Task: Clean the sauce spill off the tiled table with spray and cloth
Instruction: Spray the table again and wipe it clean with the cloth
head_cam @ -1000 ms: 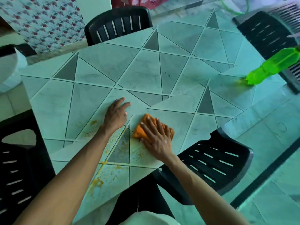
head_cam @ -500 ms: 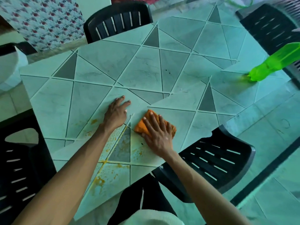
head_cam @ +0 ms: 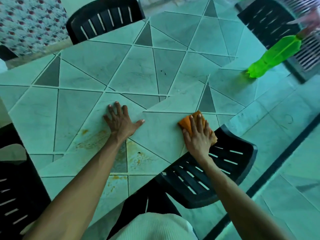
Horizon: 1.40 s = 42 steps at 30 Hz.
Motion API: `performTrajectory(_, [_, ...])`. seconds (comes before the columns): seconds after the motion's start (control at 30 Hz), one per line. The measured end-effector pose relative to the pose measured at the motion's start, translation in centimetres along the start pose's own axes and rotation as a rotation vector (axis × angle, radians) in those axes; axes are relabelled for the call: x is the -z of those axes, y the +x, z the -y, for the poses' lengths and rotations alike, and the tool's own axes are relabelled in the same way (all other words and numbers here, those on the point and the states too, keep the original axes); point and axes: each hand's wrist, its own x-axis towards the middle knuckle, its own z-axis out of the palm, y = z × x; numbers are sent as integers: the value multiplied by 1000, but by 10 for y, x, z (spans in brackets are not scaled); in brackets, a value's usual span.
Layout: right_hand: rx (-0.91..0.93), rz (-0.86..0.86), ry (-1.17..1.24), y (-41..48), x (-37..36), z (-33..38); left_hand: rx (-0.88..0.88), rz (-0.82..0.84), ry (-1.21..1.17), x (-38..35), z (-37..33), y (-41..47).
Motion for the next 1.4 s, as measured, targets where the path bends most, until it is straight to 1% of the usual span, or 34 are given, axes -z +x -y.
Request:
performTrajectory(0.07, [95,29,7,-48,-19,26,0,4,-4,0,0,0])
performTrajectory(0.13, [283,79,-17,-85,-32,53,1,8,1,1,0,0])
performTrajectory(0.2, [432,76,-48,-96,-36,64,7,12,1,1,0,-1])
performTrajectory(0.23, [475,65,-59,-89,-35,59,9,12,-4,0,-1,-1])
performTrajectory(0.3, [446,37,-82,-57,-28,40,3,3,-11,-1,-2,0])
performTrajectory(0.4, [199,6,-41,21,-10,22,5,5,3,-1,-1,1])
performTrajectory(0.47, [76,-29,-8,58,-2,30,1,-7,9,-3,0,3])
performTrajectory(0.53, [74,-59,7,65,-7,52,3,-30,8,-1,0,4])
performTrajectory(0.57, [121,-71,-5,52,-13,63,-1,-42,13,0,0,4])
performTrajectory(0.6, [206,-62,-25,31,-20,73,-2,-52,19,1,2,4])
performTrajectory(0.67, [442,-10,-50,-22,-31,80,-5,-50,17,2,6,4])
performTrajectory(0.73, [665,25,-62,-58,-28,62,-39,-64,-1,2,11,5])
performTrajectory(0.77, [741,32,-85,-64,-25,47,-64,-78,-7,3,16,4])
performTrajectory(0.8, [766,36,-116,-62,-21,31,-96,-91,-9,3,20,3])
performTrajectory(0.83, [735,34,-139,-51,-17,18,-124,-102,-12,4,27,1])
performTrajectory(0.87, [643,37,-145,-35,-13,9,-151,-105,-22,5,31,-1])
performTrajectory(0.93, [389,43,-105,6,-7,13,-185,-117,-43,8,42,-6])
performTrajectory(0.97, [298,29,-76,25,-6,25,-195,-130,-47,10,45,-9])
performTrajectory(1.0, [260,17,-53,39,-6,44,-188,-145,-53,11,50,-12])
performTrajectory(1.03, [262,7,-39,48,-8,67,-173,-155,-64,12,54,-14])
performTrajectory(1.1, [354,13,-34,42,-20,112,-138,-181,-94,13,64,-18])
performTrajectory(1.17, [526,55,-53,11,-34,144,-109,-223,-103,15,76,-21])
performTrajectory(1.2, [616,79,-60,-8,-38,147,-108,-231,-101,16,81,-22])
performTrajectory(1.27, [855,119,-99,-29,-39,135,-89,-239,-101,20,102,-26])
performTrajectory(1.33, [1060,144,-147,-17,-28,109,-69,-239,-85,24,125,-28])
performTrajectory(1.37, [1096,148,-180,-3,-22,98,-54,-243,-78,26,137,-29])
performTrajectory(1.4, [1070,139,-198,14,-18,92,-37,-251,-72,28,150,-30])
